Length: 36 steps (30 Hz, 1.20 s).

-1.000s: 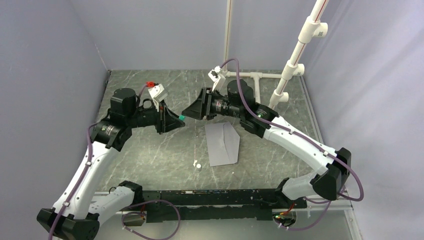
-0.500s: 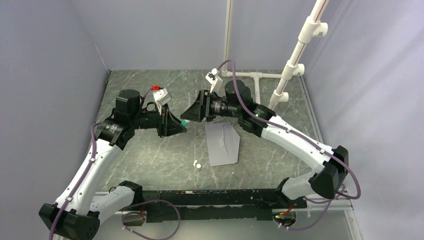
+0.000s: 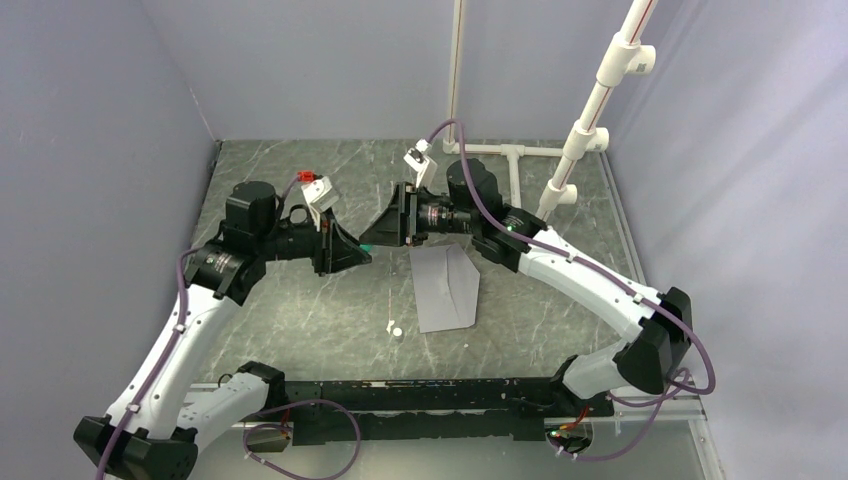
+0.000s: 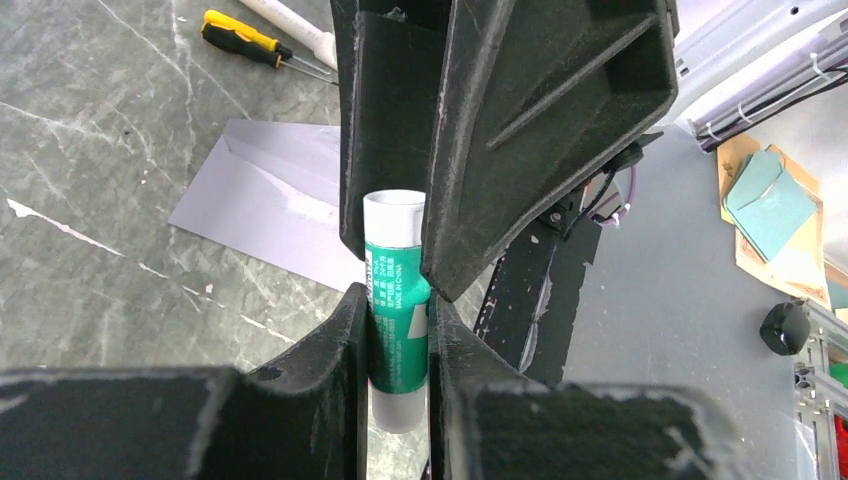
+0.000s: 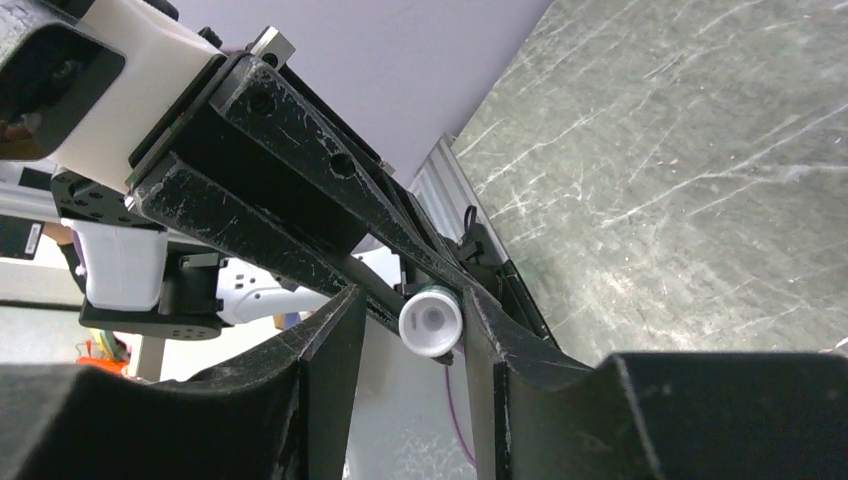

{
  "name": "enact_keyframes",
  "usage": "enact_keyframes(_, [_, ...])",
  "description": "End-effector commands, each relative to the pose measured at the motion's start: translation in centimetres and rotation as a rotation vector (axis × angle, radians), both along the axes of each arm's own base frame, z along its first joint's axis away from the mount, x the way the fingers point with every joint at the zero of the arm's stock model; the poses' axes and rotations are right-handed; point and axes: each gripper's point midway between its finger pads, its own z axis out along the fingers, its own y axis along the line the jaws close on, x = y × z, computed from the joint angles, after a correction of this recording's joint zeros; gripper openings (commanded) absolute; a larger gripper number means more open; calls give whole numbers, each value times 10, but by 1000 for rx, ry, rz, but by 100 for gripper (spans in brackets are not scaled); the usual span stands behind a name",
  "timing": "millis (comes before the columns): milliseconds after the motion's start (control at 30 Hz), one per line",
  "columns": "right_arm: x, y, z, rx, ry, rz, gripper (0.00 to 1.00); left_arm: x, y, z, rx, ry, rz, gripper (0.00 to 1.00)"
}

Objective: Place the letter into the envelope and seal it

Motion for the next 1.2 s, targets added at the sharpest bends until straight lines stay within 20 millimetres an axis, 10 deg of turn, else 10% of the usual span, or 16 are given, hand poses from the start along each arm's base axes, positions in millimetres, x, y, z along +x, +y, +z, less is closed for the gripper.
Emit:
enact_keyframes(0, [-12, 0, 23, 65, -50, 51, 44, 4, 0, 25, -34, -77, 21, 2])
enact_keyframes(267, [-9, -2, 32, 77, -77, 30, 0, 3, -2, 30, -60, -50, 30, 5])
enact_keyframes(400, [-10, -18, 63, 202, -199, -33, 0, 4, -5, 30, -96, 37, 50, 41])
enact_keyframes(600, [-14, -36, 85, 254, -261, -67, 0, 1, -15, 49, -232, 141, 55, 60])
enact_keyframes(867, [-14, -43, 82, 289, -238, -66, 0, -14, -22, 66, -298, 193, -57, 53])
enact_keyframes(1167, [-14, -48, 86, 315, -261, -77, 0, -17, -20, 58, -284, 207, -47, 21])
